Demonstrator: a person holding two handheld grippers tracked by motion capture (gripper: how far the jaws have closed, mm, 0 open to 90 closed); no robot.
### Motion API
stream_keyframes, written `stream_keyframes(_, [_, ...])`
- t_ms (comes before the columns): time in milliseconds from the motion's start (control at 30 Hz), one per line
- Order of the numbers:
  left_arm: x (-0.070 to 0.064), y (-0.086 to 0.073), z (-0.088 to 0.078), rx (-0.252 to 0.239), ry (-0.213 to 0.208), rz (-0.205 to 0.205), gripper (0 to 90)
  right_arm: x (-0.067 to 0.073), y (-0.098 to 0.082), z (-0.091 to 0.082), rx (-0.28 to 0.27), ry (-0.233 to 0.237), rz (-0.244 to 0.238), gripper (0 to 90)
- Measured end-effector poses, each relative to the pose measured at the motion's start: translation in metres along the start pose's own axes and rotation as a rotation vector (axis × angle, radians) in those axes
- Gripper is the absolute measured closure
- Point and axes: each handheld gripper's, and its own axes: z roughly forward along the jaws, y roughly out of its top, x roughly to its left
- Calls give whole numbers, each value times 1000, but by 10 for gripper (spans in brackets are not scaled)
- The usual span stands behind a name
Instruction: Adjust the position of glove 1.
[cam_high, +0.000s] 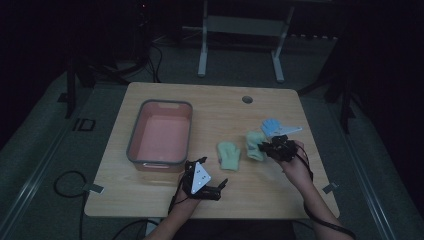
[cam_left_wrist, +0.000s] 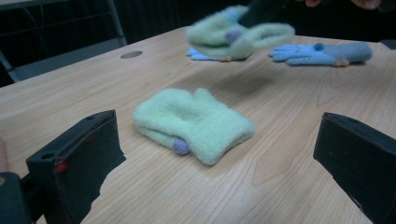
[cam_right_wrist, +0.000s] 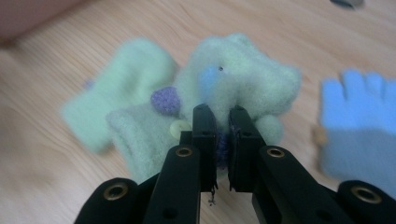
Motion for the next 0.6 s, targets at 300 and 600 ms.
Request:
stream_keyframes(300, [-1, 0, 0, -11, -3, 4, 6, 34, 25, 16, -29, 117, -80, 833])
stream_keyframes(600, [0, 0, 1, -16, 5, -13, 6, 48, 25, 36, -2, 163, -111, 830])
